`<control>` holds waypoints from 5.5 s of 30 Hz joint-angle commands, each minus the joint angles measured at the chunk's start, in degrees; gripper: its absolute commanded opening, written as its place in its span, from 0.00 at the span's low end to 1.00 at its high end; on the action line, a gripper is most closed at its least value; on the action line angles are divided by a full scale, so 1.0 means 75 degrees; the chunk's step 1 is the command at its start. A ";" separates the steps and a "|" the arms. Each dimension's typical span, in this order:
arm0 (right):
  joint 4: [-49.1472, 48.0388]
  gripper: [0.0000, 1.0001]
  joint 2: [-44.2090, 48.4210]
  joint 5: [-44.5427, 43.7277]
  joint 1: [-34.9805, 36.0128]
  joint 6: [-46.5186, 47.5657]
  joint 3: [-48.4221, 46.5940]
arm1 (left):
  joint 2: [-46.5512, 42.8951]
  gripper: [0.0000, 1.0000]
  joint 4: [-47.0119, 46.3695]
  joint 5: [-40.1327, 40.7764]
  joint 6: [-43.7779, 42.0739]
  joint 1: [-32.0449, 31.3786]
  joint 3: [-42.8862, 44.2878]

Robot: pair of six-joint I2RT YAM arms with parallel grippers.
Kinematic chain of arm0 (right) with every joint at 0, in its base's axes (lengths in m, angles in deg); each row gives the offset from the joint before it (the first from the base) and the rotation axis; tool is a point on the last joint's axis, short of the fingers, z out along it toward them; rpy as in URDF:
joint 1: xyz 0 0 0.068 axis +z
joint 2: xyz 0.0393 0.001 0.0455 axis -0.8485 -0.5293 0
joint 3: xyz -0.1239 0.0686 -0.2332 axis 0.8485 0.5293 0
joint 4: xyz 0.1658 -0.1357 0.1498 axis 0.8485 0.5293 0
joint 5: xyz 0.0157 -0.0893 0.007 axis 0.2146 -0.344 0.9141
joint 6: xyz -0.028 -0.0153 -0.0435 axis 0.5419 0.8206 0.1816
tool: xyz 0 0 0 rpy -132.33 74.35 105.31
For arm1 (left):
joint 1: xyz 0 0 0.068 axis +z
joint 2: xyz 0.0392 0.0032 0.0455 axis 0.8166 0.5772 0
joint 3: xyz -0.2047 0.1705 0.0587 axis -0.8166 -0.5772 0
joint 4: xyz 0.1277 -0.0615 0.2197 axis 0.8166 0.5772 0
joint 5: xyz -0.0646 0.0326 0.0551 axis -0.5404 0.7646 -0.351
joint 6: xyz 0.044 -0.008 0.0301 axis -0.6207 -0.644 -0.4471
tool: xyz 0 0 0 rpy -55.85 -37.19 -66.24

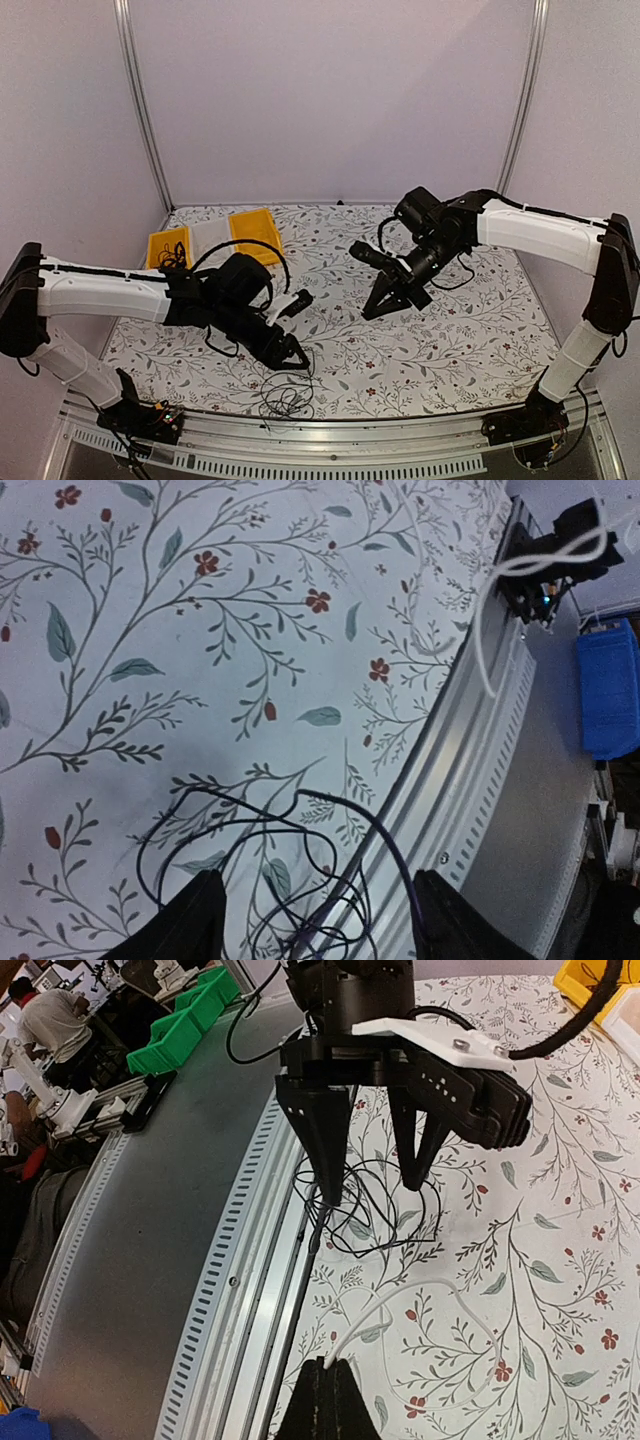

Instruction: Untangle the cables

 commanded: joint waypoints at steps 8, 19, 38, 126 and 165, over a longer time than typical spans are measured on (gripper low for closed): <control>0.0033 0.00 -0.0175 0.0235 0.0046 0.0247 0.0006 | -0.1530 0.73 -0.1048 -0.3543 0.0454 0.0293 -0.0141; 0.0111 0.00 -0.0212 0.0252 0.0046 0.0304 -0.0026 | 0.0802 0.73 -0.0389 0.1585 -0.0352 -0.0040 0.0749; 0.0151 0.00 -0.0183 0.0342 0.0058 0.0464 0.0060 | -0.1912 0.66 -0.4056 0.2852 -0.1775 -0.0811 -0.0780; -0.2022 0.49 0.0358 -0.2596 -0.1313 -0.0463 0.1509 | 0.2971 0.04 -0.1434 0.5217 -0.2169 0.5489 0.2394; -0.3931 0.62 -0.3210 -0.2797 0.2057 -0.1539 -0.0501 | -0.3698 0.60 -0.3064 0.5024 -0.0332 0.1605 -0.2235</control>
